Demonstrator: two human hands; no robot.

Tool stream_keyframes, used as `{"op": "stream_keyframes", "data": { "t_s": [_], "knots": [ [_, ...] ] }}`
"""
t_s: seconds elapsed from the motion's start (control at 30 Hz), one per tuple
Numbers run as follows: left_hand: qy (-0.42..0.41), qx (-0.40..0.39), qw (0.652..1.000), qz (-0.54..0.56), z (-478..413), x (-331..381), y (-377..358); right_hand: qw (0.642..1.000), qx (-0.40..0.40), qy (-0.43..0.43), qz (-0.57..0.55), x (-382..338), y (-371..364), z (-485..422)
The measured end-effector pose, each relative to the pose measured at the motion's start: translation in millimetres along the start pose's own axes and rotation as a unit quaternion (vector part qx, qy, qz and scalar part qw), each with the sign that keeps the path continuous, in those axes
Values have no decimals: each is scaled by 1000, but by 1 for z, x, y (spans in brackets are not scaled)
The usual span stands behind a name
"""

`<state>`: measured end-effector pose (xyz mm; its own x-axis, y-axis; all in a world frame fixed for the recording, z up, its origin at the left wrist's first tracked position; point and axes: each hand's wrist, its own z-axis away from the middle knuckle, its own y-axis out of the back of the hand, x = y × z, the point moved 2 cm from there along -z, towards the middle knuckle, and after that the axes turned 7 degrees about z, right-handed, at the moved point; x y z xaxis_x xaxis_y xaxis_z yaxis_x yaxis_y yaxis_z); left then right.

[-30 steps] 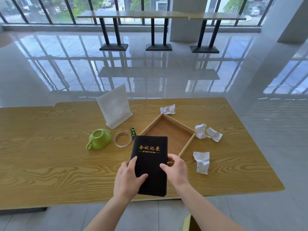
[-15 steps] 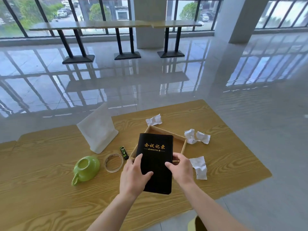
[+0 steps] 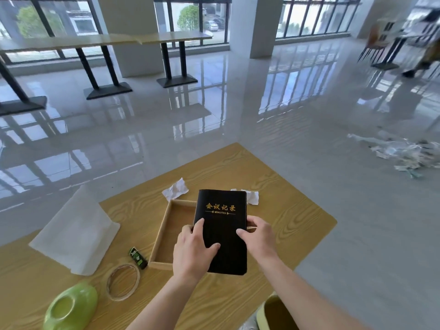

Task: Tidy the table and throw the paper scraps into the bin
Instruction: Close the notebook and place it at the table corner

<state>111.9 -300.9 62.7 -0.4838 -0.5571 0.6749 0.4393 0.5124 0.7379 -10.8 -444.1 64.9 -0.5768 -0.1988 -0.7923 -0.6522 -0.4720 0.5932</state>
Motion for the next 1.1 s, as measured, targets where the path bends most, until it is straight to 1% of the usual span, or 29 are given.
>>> {"op": "stream_keyframes", "data": {
  "t_s": [0.23,0.43,0.57,0.67,0.9,1.0,1.1],
  "knots": [
    [0,-18,1000,-9,-52,49,-50,1000,12,-8,-10,27,42,-64],
    [4,-39,999,-1,-87,104,-115,999,24,-36,-1,69,87,-131],
    [22,-93,995,24,-97,134,-169,997,34,-60,30,107,118,-168],
    [47,-127,990,48,-106,147,-206,995,21,-72,63,131,133,-196],
    [77,-165,982,39,-120,149,-255,988,-17,-79,134,167,127,-240],
    [62,-172,983,21,-121,146,-264,981,-26,-90,167,171,121,-252],
    [3,-164,986,-29,-121,142,-265,980,-31,-53,188,165,116,-265]
  ]
}}
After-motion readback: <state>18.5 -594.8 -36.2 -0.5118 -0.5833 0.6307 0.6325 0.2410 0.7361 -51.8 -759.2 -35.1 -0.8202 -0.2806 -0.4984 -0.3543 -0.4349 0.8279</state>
